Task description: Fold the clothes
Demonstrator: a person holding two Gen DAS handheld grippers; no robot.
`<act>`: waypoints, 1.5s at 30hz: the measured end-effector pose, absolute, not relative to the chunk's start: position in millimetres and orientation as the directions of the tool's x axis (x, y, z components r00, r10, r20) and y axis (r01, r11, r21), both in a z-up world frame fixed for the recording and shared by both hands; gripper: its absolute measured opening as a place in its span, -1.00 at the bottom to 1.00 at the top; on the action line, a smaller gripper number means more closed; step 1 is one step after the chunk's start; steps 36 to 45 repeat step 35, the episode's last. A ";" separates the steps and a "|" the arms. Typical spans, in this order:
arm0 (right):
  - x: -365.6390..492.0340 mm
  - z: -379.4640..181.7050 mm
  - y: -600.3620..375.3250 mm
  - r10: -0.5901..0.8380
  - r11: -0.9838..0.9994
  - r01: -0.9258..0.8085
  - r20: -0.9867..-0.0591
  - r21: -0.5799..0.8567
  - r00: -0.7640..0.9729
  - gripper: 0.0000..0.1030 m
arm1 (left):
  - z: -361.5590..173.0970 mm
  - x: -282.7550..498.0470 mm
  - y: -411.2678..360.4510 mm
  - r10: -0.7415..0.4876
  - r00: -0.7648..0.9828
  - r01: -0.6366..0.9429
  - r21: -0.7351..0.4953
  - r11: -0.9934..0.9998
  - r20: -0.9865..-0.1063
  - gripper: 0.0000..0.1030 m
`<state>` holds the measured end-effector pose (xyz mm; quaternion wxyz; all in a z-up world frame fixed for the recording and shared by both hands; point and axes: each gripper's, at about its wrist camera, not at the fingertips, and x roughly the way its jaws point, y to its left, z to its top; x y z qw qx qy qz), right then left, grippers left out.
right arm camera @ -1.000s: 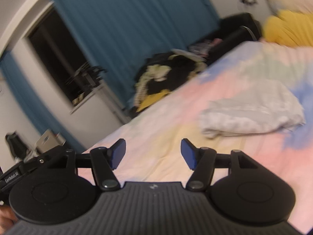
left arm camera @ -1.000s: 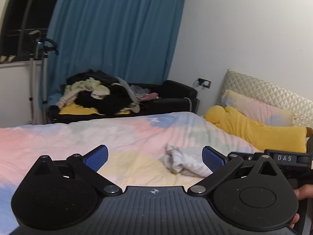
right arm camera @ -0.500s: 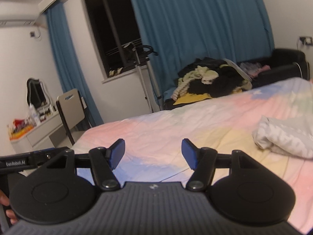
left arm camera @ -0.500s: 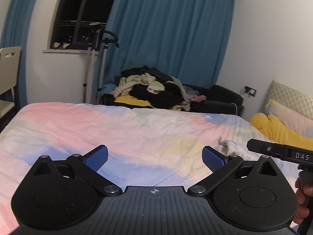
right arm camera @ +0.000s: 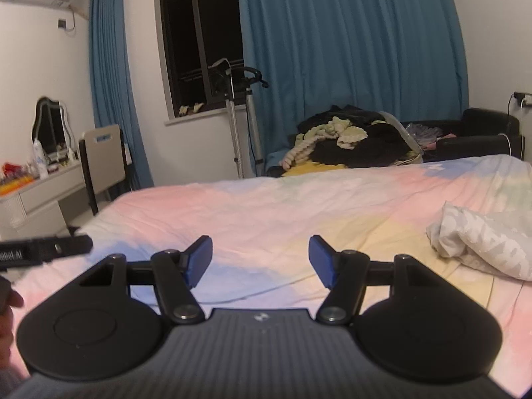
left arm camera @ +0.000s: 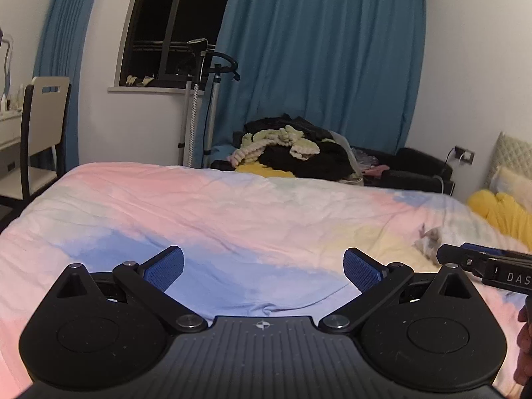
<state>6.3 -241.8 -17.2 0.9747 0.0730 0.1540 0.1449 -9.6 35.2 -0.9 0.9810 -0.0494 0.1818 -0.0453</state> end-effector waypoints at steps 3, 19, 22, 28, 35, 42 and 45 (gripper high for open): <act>10.7 -31.1 -238.8 0.302 0.950 -0.261 -0.298 0.172 0.905 0.28 | -7.5 -5.6 29.8 -0.091 0.926 0.064 -0.083 0.994 -0.367 0.99; 16.9 -49.1 -240.2 0.267 0.962 -0.237 -0.283 0.137 0.921 1.00 | -20.3 -8.4 20.1 -0.048 0.929 0.056 0.009 0.998 -0.367 0.99; 16.9 -49.6 -240.5 0.266 0.962 -0.235 -0.285 0.137 0.921 1.00 | -20.8 -8.4 20.0 -0.044 0.928 0.053 0.016 0.998 -0.369 0.99; 17.2 -50.6 -239.8 0.260 0.964 -0.231 -0.292 0.131 0.920 1.00 | -19.4 -8.3 22.1 -0.024 0.931 0.033 0.019 0.999 -0.365 0.99; 15.1 -50.9 -239.0 0.258 0.964 -0.226 -0.297 0.138 0.919 1.00 | -18.7 -8.8 21.5 -0.012 0.932 0.022 0.023 0.999 -0.363 0.99; 15.1 -50.9 -239.0 0.258 0.964 -0.226 -0.297 0.138 0.919 1.00 | -18.7 -8.8 21.5 -0.012 0.932 0.022 0.023 0.999 -0.363 0.99; 15.1 -50.9 -239.0 0.258 0.964 -0.226 -0.297 0.138 0.919 1.00 | -18.7 -8.8 21.5 -0.012 0.932 0.022 0.023 0.999 -0.363 0.99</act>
